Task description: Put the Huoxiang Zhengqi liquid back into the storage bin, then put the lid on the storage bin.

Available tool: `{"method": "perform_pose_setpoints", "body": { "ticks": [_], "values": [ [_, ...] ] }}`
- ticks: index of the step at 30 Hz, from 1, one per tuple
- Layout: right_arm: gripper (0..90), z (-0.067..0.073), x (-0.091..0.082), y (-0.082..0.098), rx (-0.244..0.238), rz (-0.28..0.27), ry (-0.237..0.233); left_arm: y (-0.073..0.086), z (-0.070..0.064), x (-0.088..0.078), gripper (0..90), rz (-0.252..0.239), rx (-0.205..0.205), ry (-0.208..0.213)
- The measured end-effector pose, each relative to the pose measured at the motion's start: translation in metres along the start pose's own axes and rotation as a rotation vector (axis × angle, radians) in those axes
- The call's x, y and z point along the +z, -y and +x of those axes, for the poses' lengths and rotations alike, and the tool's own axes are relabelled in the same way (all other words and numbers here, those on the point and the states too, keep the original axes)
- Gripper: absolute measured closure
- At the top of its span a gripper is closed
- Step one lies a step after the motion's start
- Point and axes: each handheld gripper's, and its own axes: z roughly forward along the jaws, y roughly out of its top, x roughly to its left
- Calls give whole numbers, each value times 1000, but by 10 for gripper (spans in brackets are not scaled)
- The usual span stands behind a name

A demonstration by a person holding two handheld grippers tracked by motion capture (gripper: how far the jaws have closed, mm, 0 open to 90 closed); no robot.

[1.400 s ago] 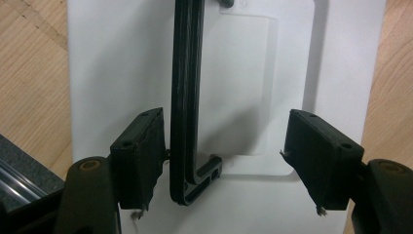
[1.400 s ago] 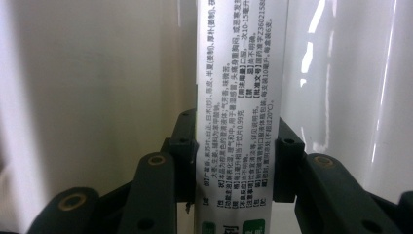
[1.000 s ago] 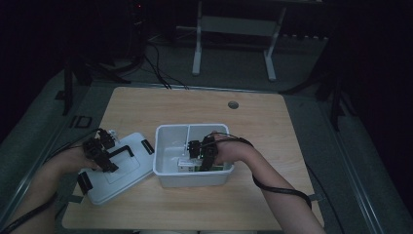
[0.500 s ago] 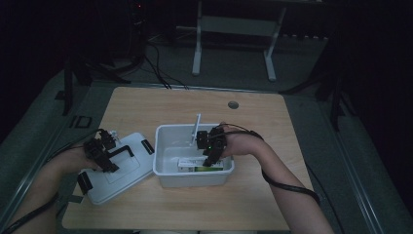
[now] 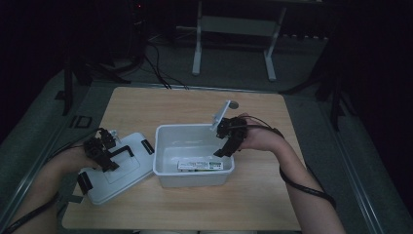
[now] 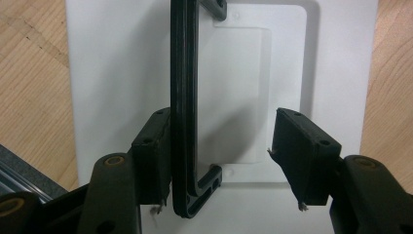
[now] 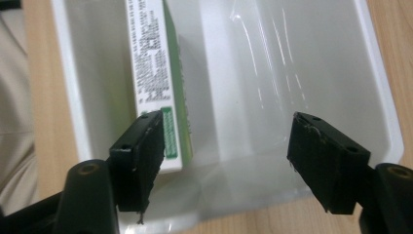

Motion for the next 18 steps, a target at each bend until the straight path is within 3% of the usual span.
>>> {"method": "perform_pose_setpoints", "body": {
  "ticks": [2, 7, 15, 18],
  "values": [
    [209, 0, -4, 7, 12, -17, 3, -1, -1, 0, 424, 1, 2, 2],
    [175, -3, -11, 29, 42, -53, 14, -2, 0, 0, 435, 2, 10, -5],
    [175, -9, -24, 72, 134, -169, 170, -2, 0, 1, 485, -11, 11, -17],
    [175, -13, -25, 97, 201, -202, 203, -3, 2, 2, 502, -8, 16, -23]
  ]
}}
